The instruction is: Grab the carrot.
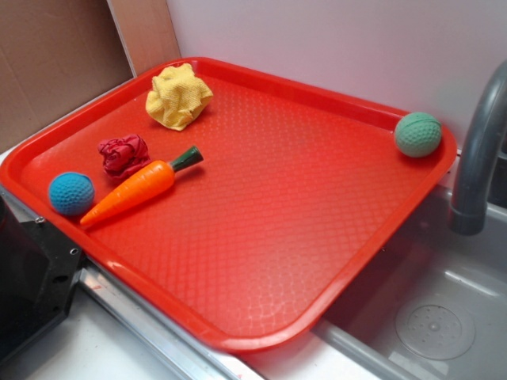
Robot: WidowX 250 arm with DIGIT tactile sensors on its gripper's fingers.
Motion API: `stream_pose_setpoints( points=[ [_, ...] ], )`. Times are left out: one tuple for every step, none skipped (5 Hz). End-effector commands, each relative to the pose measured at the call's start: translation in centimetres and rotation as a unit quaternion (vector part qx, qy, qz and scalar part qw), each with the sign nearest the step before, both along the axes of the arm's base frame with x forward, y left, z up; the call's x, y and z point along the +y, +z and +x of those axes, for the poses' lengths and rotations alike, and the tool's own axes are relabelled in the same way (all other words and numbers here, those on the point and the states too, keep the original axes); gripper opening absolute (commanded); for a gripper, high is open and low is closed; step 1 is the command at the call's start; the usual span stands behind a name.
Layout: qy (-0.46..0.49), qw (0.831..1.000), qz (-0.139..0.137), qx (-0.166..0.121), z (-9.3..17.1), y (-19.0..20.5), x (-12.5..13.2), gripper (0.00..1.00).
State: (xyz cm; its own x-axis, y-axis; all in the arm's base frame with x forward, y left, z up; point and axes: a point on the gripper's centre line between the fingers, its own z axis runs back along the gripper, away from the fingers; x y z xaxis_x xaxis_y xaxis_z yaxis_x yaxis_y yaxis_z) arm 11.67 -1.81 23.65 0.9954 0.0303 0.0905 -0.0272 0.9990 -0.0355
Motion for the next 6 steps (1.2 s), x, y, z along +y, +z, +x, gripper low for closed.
stream_pose_setpoints(
  points=[
    [0.0, 1.0, 0.0, 0.0, 0.0, 0.0, 0.0, 1.0],
    [-0.004, 1.0, -0.004, -0.005, 0.7, -0.4, 0.1, 1.0],
    [0.013, 1.0, -0.001, -0.016, 1.3, -0.8, 0.1, 1.0],
    [0.042, 0.999, -0.005, -0.017, 2.0, -2.0, 0.4, 1.0],
    [0.089, 0.996, 0.003, -0.014, 3.2, -5.0, 0.9, 1.0],
    [0.101, 0.995, -0.005, -0.02, 3.7, -7.5, 1.2, 1.0]
  ],
)
